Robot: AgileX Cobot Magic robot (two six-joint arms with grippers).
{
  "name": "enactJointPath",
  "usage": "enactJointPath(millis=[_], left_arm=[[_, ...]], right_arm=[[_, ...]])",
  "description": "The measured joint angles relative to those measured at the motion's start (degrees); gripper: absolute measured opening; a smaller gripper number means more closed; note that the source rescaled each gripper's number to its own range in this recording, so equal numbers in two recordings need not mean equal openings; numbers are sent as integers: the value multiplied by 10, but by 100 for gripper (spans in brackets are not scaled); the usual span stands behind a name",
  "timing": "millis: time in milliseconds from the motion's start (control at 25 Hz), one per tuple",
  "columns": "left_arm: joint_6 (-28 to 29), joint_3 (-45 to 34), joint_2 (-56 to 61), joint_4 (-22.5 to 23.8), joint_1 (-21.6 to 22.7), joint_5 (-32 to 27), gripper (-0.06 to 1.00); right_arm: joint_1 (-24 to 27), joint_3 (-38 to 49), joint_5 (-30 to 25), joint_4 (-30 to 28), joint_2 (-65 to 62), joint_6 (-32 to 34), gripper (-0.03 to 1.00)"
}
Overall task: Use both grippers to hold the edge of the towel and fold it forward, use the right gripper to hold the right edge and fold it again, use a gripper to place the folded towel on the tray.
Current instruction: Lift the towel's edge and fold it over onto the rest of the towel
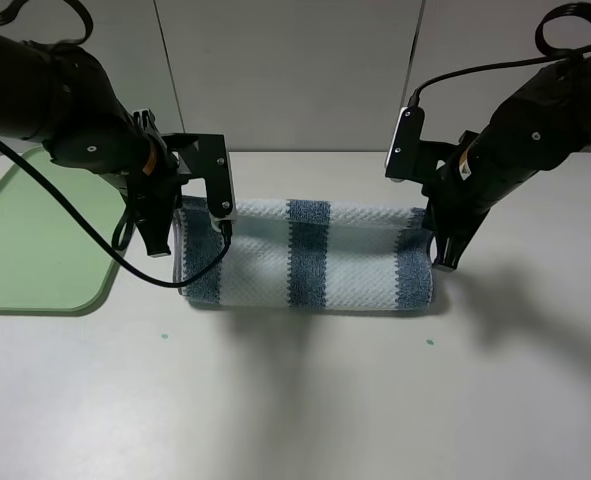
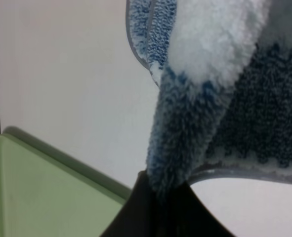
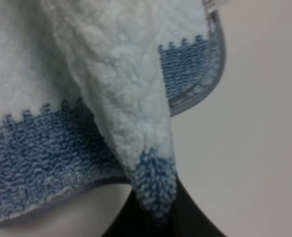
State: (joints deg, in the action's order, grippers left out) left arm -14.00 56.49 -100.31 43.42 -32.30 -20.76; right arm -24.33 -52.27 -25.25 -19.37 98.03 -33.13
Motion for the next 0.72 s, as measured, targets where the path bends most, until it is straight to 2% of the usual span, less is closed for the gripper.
enactJointPath(millis=[720], left_arm=[[-1, 0, 0, 1, 1, 20, 0]], right_arm=[[5, 0, 20, -3, 0, 0, 0]])
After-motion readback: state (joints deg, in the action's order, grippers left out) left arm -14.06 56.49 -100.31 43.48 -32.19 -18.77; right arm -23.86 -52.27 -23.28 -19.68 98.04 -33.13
